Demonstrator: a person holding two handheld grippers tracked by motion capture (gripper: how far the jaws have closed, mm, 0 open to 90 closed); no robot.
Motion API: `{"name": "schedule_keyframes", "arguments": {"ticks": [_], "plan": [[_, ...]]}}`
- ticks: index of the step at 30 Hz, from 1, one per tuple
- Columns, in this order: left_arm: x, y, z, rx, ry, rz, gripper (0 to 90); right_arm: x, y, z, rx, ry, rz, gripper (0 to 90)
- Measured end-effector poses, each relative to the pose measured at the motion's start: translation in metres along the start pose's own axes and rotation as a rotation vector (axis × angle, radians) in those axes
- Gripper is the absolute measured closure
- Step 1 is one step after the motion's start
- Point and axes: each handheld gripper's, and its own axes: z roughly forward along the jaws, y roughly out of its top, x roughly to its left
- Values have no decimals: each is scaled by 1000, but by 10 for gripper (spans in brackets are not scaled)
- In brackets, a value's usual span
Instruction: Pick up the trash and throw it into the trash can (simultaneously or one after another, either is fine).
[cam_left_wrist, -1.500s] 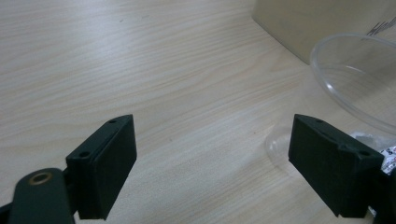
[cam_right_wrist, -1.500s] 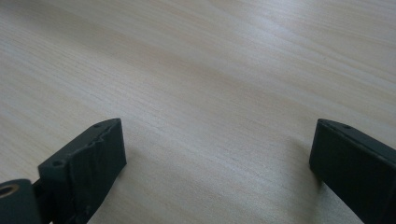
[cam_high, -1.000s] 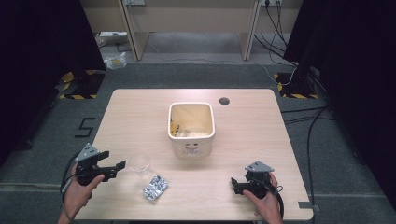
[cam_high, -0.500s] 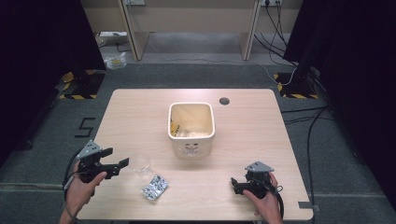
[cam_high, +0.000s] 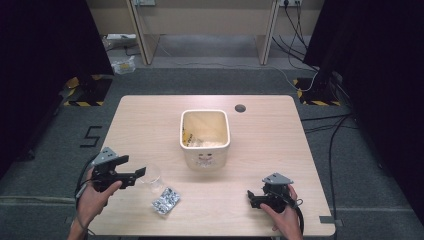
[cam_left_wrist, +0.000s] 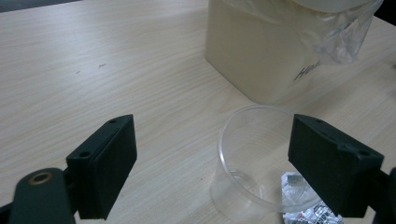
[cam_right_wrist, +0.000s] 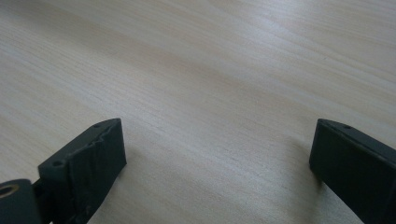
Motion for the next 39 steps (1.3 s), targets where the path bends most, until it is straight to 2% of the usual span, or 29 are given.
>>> {"name": "schedule_keyframes", "arguments": {"ticks": [5,9,23,25,26,29,34,39], "plan": [[0,-1,12,42,-28,4,161,0,0,0,-1,-1,0,40],[0,-3,20,65,-43,14,236,0,0,0,0,0,0,40],[-1,-9,35,127,-28,46,509,0,0,0,0,0,0,40],[-2,-10,38,140,-25,58,534,0,0,0,0,0,0,40],[-4,-11,40,150,-18,74,589,0,0,0,0,0,0,40],[-7,-12,41,153,-21,89,670,0,0,0,0,0,0,40],[-13,-9,33,113,-7,123,803,0,0,0,-1,-1,0,40],[-17,-5,26,91,13,158,829,0,0,0,0,0,0,40]]}}
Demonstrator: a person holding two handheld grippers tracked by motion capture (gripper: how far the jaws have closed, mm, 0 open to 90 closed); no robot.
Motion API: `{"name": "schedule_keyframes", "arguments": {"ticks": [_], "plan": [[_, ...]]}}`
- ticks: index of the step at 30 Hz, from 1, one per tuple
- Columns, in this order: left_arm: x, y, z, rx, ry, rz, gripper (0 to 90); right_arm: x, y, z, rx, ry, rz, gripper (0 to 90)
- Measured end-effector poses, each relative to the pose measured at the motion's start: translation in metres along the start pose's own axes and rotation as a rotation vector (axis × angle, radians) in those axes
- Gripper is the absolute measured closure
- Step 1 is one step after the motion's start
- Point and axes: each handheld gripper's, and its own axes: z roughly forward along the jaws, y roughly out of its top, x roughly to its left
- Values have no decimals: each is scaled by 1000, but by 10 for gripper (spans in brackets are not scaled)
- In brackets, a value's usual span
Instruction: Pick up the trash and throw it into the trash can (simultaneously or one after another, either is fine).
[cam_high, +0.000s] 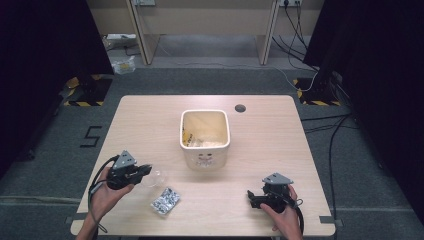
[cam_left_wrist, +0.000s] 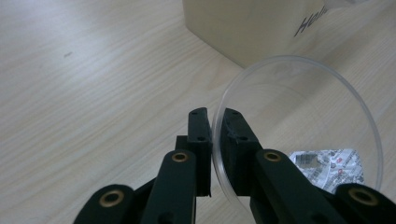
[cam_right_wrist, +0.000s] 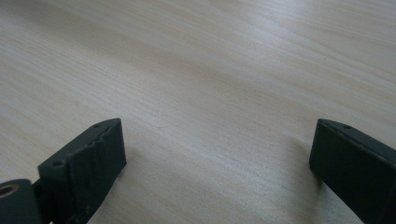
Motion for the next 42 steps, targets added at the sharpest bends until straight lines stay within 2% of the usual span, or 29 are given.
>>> {"name": "schedule_keyframes", "arguments": {"ticks": [1,4,7,20,29,42], "plan": [[-2,2,-2,-5,8,20,829,0,0,0,0,0,0,40],[-3,5,-5,-15,15,43,828,0,0,0,0,0,0,40],[-2,9,-6,-27,13,44,825,0,0,0,0,0,0,40],[2,26,-9,-70,13,27,827,0,0,0,-1,-1,0,40],[9,38,-6,-100,-12,-2,826,0,0,0,-1,-1,0,40],[15,49,-6,-137,-6,-23,821,0,0,0,0,0,0,40]]}}
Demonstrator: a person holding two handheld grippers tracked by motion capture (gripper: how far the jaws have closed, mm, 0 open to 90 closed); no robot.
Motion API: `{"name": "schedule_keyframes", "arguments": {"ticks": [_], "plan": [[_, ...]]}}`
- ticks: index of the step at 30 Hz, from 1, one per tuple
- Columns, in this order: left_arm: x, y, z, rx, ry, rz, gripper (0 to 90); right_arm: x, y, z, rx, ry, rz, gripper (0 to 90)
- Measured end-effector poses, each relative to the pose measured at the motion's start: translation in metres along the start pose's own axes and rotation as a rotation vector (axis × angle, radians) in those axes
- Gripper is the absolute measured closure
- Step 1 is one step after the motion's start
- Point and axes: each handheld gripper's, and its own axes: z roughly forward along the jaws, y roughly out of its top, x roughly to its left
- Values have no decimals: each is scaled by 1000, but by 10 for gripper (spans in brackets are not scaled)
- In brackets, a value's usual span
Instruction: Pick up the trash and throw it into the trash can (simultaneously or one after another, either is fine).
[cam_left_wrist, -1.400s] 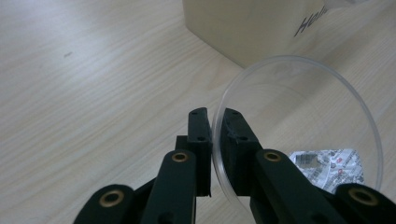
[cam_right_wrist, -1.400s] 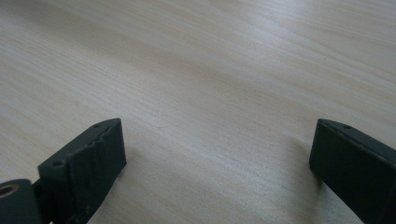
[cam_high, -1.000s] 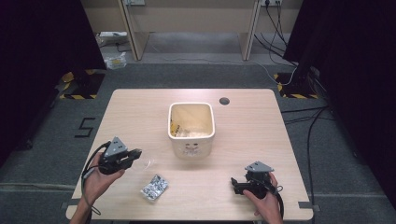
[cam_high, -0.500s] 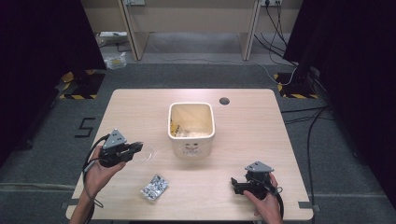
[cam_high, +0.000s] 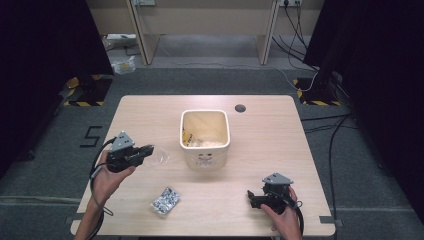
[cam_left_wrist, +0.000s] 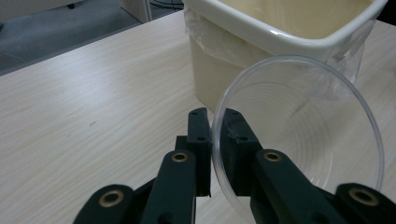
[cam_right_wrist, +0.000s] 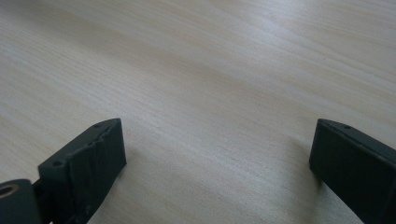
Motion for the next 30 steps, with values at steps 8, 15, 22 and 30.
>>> {"name": "schedule_keyframes", "arguments": {"ticks": [8,15,22,30], "plan": [[4,8,-4,-15,-1,-3,821,0,0,0,0,0,0,40],[5,20,-7,-30,-8,2,822,0,0,0,0,0,-1,39],[6,28,-7,-40,-13,8,822,0,0,0,-1,-1,-1,40],[7,36,-4,-39,-13,12,824,0,0,0,-1,0,-1,39]]}}
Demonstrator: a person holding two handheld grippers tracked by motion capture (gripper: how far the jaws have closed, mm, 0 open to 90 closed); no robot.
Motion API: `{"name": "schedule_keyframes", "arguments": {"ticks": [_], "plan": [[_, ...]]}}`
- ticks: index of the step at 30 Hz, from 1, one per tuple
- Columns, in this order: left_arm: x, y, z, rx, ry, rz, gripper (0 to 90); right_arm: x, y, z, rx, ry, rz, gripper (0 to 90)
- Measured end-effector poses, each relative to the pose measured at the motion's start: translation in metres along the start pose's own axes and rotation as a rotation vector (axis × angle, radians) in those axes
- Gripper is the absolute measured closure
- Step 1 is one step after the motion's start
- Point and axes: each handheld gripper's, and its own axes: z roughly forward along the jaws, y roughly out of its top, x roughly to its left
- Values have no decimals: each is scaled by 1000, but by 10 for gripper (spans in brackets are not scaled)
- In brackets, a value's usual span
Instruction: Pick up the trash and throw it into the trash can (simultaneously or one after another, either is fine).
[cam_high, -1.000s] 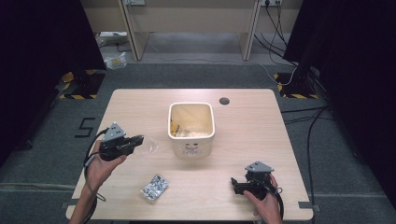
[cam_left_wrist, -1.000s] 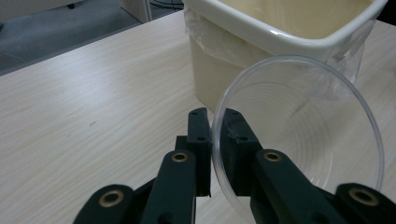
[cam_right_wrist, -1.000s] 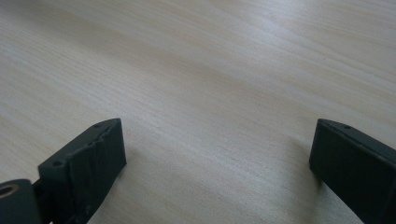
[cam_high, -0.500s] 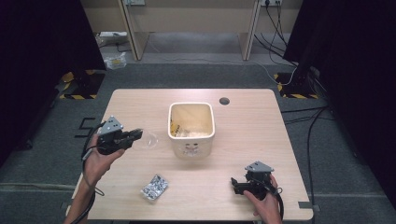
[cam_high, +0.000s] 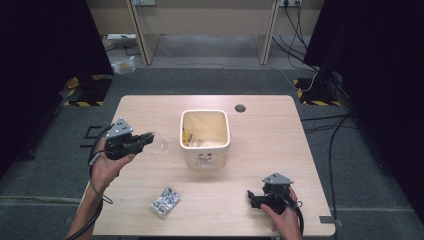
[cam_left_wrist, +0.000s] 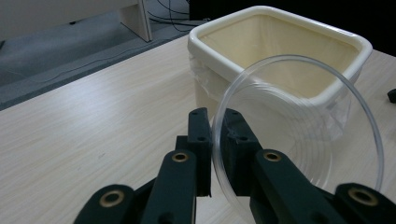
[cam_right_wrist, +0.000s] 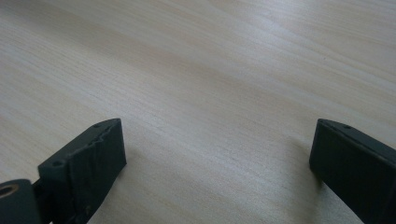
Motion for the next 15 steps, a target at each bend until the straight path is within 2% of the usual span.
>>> {"name": "schedule_keyframes", "arguments": {"ticks": [15], "plan": [[0,12,6,-7,2,12,824,0,0,0,1,1,0,39]]}}
